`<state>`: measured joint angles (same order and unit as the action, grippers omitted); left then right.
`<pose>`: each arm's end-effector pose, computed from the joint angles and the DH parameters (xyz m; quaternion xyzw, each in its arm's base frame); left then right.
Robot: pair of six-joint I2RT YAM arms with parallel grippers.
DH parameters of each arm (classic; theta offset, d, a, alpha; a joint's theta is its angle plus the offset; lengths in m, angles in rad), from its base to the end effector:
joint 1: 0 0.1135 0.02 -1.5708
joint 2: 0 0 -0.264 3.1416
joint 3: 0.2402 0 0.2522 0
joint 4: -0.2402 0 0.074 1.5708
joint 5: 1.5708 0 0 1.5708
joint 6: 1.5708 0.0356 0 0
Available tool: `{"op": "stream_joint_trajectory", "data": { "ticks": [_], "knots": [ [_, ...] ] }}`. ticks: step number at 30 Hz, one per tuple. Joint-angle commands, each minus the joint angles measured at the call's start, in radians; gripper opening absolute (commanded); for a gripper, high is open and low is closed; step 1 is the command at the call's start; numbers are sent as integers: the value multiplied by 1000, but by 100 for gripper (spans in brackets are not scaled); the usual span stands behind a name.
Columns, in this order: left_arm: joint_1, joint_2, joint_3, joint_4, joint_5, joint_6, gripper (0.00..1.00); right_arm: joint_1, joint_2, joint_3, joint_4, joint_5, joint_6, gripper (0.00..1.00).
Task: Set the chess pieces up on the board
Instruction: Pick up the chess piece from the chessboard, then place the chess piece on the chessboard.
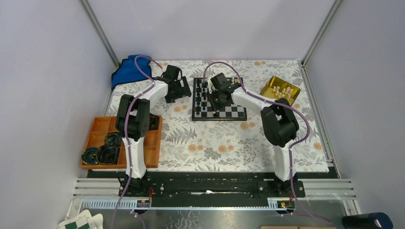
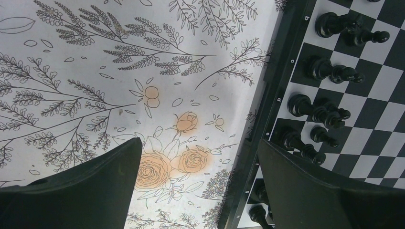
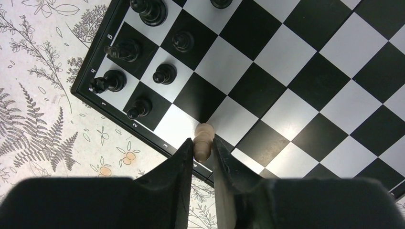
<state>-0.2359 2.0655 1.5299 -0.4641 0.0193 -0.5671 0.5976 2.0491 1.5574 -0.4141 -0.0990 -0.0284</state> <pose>0.4333 -0.1049 0.1802 -0.1555 0.9468 -0.1186 0.2557 0.3728 0.2580 0.1990 -0.3061 0.8932 0.1364 0.2998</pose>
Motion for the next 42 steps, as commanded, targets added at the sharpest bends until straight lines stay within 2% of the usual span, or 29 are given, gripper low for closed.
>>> {"op": "stream_joint_trajectory", "data": {
  "ticks": [1,4,6,15,26,33,42],
  "knots": [
    [-3,1,2,33,-8,-2,99,10,2,43,-4,-3,-14,22],
    [-3,-2,0,33,-10,-1,99,9,-3,44,-2,2,-16,7],
    [-3,-3,-1,33,-12,-1,99,9,-12,46,-3,9,-16,2],
    [-3,-4,6,32,-11,1,99,-7,-52,88,-27,121,-18,1],
    [-2,-8,7,28,-10,3,99,-140,-67,136,-42,206,22,0],
    [-2,-9,6,28,-8,3,99,-218,-34,183,-62,225,22,0],
    [-2,-8,1,29,-10,4,99,-249,66,293,-103,251,22,0]
  ]
}}
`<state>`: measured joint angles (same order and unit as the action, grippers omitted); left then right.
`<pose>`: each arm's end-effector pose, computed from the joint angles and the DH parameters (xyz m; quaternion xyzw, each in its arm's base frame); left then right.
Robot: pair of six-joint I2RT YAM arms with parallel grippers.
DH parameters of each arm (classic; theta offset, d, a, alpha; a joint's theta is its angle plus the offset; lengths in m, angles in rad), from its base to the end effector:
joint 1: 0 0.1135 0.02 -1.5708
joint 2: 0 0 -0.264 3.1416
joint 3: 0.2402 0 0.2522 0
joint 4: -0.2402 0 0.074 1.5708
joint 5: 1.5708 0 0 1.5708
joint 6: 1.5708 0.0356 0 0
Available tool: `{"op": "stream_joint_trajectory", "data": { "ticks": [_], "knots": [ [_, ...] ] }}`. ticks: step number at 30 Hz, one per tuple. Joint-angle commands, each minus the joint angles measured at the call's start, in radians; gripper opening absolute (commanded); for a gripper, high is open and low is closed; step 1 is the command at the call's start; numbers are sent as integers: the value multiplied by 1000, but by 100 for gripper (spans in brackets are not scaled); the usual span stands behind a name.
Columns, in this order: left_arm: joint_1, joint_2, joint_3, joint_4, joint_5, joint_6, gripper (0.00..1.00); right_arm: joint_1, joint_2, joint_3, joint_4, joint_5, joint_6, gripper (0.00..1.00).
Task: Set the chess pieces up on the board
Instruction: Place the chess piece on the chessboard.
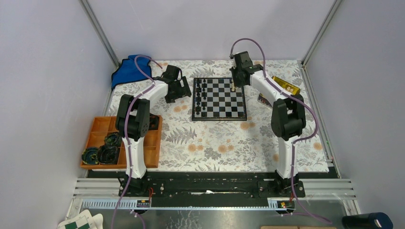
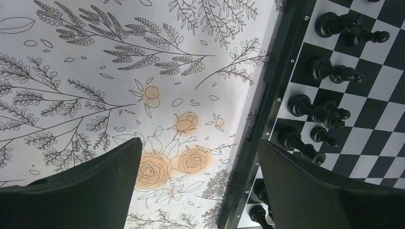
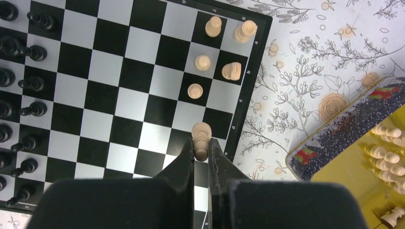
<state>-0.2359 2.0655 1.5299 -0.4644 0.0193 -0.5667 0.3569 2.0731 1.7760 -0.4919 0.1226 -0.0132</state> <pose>0.4333 -0.1049 0.1802 -0.1553 0.9469 -0.1185 0.2555 0.4475 0.1622 0.2530 -0.1468 0.9114 0.0092 0.3844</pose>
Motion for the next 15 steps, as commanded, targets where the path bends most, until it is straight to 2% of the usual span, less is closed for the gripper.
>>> {"op": "stream_joint_trajectory", "data": {
  "ticks": [1,15],
  "knots": [
    [-2,-8,1,30,-10,4,99,-11,54,89,-32,31,7,0],
    [-2,2,-2,29,-13,4,99,-51,153,193,-81,27,55,0]
  ]
}}
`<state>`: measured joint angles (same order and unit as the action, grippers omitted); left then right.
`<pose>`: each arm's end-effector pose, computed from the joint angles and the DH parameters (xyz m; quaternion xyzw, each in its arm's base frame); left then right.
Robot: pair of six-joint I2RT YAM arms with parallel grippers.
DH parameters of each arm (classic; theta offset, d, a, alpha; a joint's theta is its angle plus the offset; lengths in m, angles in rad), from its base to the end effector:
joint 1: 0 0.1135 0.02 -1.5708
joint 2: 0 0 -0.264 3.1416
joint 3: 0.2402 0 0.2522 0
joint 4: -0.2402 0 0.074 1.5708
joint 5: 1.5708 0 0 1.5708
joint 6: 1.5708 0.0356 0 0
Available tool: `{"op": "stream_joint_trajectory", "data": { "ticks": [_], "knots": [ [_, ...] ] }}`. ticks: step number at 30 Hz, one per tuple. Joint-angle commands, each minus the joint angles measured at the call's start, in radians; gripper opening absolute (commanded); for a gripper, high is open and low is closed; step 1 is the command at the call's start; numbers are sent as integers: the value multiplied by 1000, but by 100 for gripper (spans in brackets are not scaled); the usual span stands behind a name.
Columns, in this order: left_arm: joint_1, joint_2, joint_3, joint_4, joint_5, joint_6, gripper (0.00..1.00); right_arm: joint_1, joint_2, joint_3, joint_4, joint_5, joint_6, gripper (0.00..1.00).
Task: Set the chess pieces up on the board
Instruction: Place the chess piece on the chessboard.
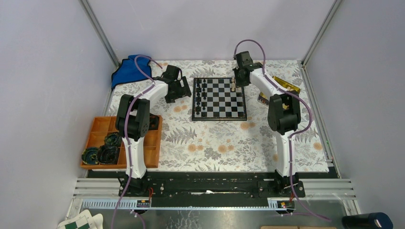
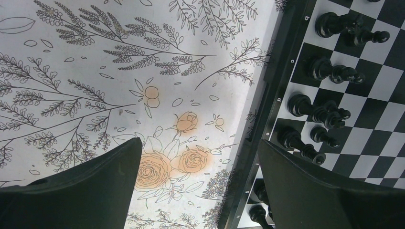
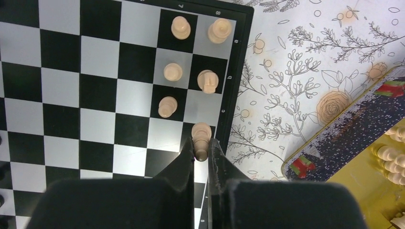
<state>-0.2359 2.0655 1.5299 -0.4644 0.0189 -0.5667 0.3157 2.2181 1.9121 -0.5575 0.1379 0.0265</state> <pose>0.4333 -0.1049 0.1802 -0.1553 0.9469 -0.1183 0.2556 0.4786 0.1512 0.2245 -0.1112 0.9296 -0.0049 0.3515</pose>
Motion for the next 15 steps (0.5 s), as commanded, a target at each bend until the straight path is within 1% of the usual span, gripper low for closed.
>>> {"op": "stream_joint_trajectory", "data": {
  "ticks": [1,15],
  "knots": [
    [-1,3,-1,30,-12,4,99,-11,12,60,-16,11,15,0],
    [0,5,-1,30,-14,5,99,-26,57,85,-13,-10,24,0]
  ]
}}
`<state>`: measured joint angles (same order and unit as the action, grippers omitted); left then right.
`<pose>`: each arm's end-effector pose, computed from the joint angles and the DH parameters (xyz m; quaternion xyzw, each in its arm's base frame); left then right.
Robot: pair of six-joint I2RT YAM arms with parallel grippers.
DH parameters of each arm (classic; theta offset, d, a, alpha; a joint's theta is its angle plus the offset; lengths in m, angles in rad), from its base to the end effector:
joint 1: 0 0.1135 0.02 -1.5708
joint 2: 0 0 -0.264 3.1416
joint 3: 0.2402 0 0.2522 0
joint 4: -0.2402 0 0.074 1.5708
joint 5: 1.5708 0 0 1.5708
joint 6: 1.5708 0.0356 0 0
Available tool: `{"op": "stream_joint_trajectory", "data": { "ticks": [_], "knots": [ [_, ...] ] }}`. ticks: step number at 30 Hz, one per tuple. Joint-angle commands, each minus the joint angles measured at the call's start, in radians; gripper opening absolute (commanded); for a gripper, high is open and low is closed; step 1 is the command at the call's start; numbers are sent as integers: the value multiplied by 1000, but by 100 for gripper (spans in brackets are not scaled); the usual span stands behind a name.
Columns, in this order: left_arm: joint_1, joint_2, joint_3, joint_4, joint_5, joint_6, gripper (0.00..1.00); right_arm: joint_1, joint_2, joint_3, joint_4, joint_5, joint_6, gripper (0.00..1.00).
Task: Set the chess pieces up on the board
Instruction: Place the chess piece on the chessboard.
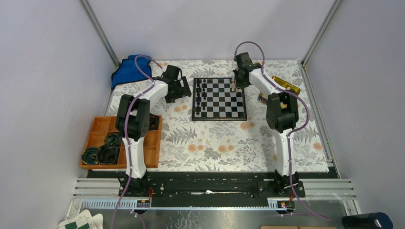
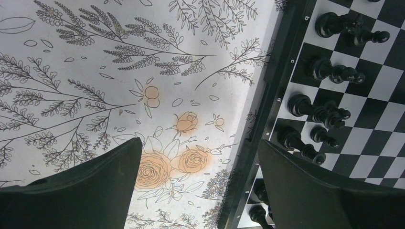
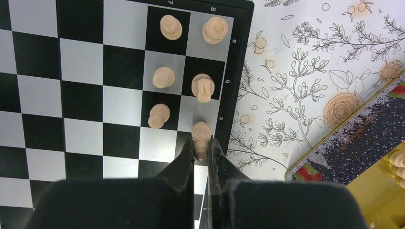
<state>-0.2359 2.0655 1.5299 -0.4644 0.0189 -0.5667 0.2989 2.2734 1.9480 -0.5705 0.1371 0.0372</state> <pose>0.4333 -0.1049 0.1802 -0.1553 0.9469 -0.1183 0.2556 0.4890 0.1456 0.2082 -0.1003 0.9363 -0.0085 0.3365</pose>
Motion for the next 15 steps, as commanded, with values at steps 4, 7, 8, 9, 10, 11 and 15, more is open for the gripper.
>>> {"op": "stream_joint_trajectory", "data": {
  "ticks": [4,7,8,9,10,11,15],
  "knots": [
    [1,7,-3,29,-13,4,99,-11,11,56,0,-18,15,0],
    [1,8,-3,30,-11,4,99,-13,16,60,0,-21,17,0],
    [0,8,-3,30,-10,3,99,-14,17,60,-1,-23,17,1],
    [0,8,-3,29,-10,3,99,-14,20,60,-1,-24,18,1],
    [0,9,-2,30,-10,3,99,-15,22,62,-1,-26,19,1],
    [0,10,-2,29,-9,2,99,-15,23,63,-1,-27,19,1],
    [0,10,-2,30,-8,2,99,-17,29,67,-2,-36,20,1]
  ]
}}
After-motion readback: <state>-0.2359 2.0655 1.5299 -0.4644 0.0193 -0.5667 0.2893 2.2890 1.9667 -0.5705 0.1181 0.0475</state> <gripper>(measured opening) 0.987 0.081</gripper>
